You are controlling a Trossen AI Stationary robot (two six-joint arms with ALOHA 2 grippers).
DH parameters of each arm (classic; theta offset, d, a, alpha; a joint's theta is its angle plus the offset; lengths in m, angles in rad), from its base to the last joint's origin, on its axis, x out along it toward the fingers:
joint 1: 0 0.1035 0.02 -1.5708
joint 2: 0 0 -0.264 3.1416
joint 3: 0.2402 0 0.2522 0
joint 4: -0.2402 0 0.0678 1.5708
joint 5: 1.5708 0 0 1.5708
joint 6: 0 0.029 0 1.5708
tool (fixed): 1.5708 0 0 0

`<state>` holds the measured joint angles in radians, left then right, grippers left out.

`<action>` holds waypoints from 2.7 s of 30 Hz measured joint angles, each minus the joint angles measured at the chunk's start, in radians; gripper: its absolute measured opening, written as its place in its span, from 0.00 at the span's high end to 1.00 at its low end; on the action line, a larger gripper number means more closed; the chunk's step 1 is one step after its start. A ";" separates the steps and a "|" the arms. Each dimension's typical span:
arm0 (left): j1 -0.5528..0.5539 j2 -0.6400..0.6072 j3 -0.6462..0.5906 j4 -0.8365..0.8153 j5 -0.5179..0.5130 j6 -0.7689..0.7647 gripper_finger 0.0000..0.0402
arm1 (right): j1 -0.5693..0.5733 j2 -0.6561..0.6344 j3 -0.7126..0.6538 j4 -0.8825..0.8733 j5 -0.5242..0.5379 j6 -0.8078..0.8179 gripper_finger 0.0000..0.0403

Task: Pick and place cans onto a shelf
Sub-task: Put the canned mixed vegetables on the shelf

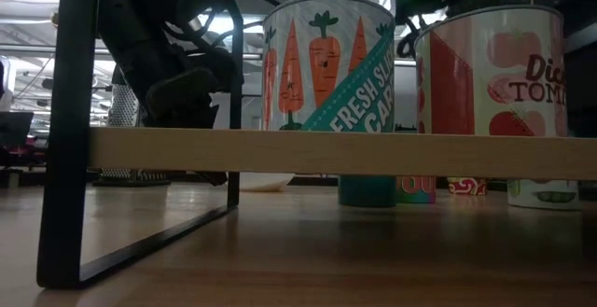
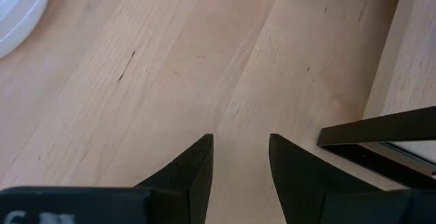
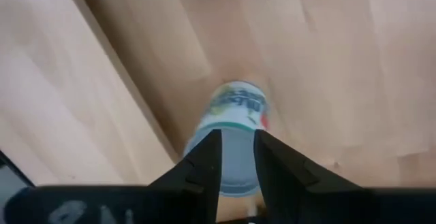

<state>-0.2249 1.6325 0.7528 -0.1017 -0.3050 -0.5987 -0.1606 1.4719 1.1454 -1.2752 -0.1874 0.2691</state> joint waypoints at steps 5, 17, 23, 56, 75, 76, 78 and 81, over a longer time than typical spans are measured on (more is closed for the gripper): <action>0.000 0.000 0.000 0.000 0.000 0.000 0.66 | 0.050 0.000 0.000 0.023 -0.005 0.228 0.78; 0.000 0.000 0.000 0.000 0.000 0.001 0.66 | 0.201 0.000 0.000 0.036 0.115 0.619 0.78; 0.000 0.000 0.000 0.000 0.000 0.001 0.66 | 0.232 0.000 -0.025 0.035 0.160 0.699 0.78; -0.001 0.000 0.000 0.028 -0.101 0.040 0.66 | 0.231 -0.003 -0.180 0.136 0.168 0.550 0.97; 0.000 -0.290 0.002 0.033 -0.155 0.311 0.66 | 0.231 0.003 0.100 -0.026 0.141 0.172 0.99; 0.000 -0.308 0.002 0.029 -0.156 0.327 0.66 | 0.231 0.003 0.128 -0.049 0.140 0.157 0.99; 0.000 -0.341 0.002 0.033 -0.155 0.358 0.66 | 0.238 0.002 0.182 -0.061 0.140 0.108 0.99; 0.000 -0.388 0.002 0.026 -0.154 0.388 0.66 | 0.259 0.002 0.263 -0.053 0.142 0.027 0.99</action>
<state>-0.2249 1.2448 0.7547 -0.0757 -0.4591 -0.2103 0.0985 1.4738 1.4087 -1.3286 -0.0457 0.2957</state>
